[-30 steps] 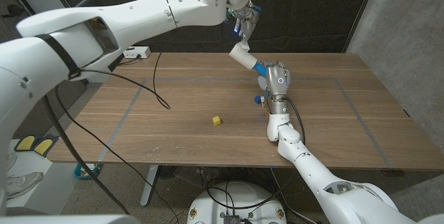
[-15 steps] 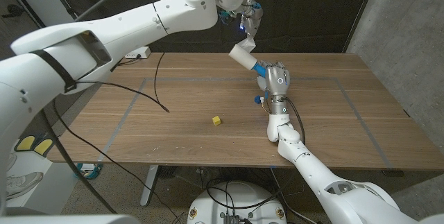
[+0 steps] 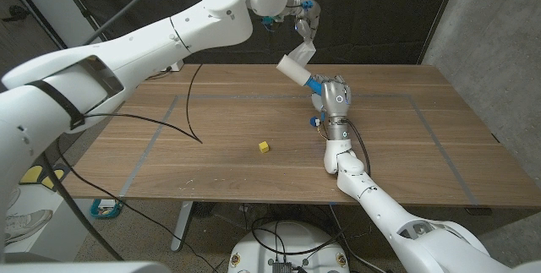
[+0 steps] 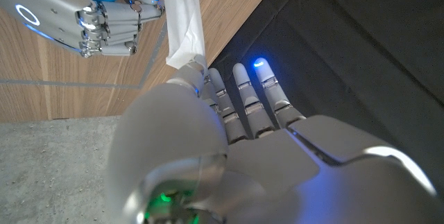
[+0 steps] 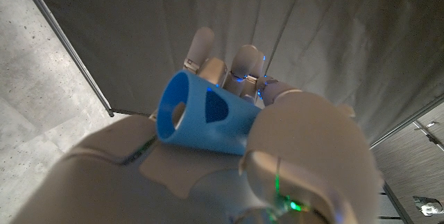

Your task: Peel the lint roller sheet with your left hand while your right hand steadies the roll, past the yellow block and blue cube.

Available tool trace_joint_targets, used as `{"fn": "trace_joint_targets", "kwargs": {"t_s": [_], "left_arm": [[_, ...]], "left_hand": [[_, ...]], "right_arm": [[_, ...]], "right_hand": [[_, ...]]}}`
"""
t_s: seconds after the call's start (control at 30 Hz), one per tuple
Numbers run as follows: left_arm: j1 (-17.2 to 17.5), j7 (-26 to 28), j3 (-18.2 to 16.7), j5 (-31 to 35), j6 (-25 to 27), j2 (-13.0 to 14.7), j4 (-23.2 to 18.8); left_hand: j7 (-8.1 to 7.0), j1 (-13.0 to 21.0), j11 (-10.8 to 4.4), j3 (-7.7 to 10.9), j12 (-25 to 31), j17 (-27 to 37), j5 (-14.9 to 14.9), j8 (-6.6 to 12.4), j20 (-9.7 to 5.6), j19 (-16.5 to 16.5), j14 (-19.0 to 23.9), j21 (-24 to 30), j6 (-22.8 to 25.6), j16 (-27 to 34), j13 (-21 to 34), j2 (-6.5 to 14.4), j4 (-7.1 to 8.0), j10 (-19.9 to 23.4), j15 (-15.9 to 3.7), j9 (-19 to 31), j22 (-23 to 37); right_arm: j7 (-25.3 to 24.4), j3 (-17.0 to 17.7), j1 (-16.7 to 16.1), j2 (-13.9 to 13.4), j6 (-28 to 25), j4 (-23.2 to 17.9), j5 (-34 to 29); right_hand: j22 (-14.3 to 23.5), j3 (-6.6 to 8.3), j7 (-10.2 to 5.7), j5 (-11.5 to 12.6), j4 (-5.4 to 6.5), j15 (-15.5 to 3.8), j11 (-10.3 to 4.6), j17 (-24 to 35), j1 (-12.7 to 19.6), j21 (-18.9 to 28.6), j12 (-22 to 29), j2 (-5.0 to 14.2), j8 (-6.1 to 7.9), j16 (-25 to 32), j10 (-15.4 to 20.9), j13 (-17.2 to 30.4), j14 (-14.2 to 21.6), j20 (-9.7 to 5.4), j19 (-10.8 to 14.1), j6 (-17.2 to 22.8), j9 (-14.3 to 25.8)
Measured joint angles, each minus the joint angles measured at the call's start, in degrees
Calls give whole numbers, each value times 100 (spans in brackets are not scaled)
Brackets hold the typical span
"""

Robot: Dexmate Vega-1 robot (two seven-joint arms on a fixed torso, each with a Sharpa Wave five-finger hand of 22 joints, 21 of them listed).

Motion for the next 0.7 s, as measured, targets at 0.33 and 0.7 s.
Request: {"fn": "trace_joint_targets", "kwargs": {"t_s": [0.33, 0.7], "left_arm": [[322, 277, -286, 9, -74, 224, -301], [738, 753, -632, -79, -236, 471, -576]], "left_hand": [[-15, -91, 0, 54, 0, 52, -4, 2, 0, 0, 31, 67, -17, 0, -10, -18, 22, 0, -31, 0, -39], [-49, -187, 0, 154, 45, 105, -20, 235, 21, -20, 62, 175, -88, -72, -10, -54, 74, 2, -1, 0, -80]], "right_arm": [[0, -291, 27, -112, -210, -83, 209], [0, -594, 38, -217, -458, -191, 439]], "right_hand": [[0, -1, 0, 0, 0, 0, 21, -4, -8, 0, 0, -8, 0, 0, -21, 4, 0, 0, 0, 0, 0], [0, -1, 0, 0, 0, 1, 21, -8, -13, 0, 0, -13, 0, 0, -21, -15, -1, 0, 0, 0, 0]]}}
